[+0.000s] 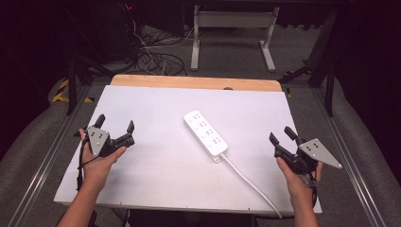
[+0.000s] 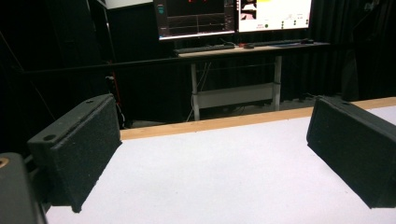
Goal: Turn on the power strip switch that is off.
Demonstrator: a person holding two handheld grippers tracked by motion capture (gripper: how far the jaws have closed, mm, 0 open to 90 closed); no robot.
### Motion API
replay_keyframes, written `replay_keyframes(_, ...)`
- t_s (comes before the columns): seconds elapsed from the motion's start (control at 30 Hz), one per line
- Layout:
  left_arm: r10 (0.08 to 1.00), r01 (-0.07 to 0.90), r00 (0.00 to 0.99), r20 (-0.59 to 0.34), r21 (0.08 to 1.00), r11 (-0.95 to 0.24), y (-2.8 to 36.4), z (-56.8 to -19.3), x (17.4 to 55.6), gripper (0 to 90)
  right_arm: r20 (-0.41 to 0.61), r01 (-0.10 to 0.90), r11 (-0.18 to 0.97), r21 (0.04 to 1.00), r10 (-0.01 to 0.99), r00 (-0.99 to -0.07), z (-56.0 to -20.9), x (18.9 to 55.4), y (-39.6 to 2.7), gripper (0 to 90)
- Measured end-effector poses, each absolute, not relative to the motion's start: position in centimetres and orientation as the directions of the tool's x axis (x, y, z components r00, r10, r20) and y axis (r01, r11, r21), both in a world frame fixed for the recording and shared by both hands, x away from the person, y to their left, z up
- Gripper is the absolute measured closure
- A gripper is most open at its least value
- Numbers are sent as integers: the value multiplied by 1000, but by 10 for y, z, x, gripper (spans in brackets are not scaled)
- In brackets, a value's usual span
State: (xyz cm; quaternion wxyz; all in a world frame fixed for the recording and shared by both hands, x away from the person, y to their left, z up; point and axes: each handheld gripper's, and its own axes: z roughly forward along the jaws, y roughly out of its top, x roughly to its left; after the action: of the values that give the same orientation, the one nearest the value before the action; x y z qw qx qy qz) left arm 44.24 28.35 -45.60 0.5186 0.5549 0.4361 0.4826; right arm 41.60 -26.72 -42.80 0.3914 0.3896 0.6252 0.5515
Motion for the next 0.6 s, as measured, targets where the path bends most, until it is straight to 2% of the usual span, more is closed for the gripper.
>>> replay_keyframes(0.13, 985, -15, 154, 84, 997, -82, 283, -456, 442, 33, -23, 136, 83, 987, 920, -392, -405, 405, -265, 900)
replay_keyframes(0.3, 984, -13, 156, 87, 996, -86, 282, -456, 442, 36, 28, 129, 35, 991, 889, -456, -377, 406, -254, 900)
replay_keyframes(0.47, 984, -12, 154, 92, 996, -92, 282, -457, 442, 39, 25, 175, 73, 982, 864, -502, -364, 421, -228, 900)
replay_keyframes(0.6, 985, -10, 148, 91, 996, -90, 283, -457, 442, 37, 12, 247, 156, 957, 823, -567, -358, 445, -186, 900)
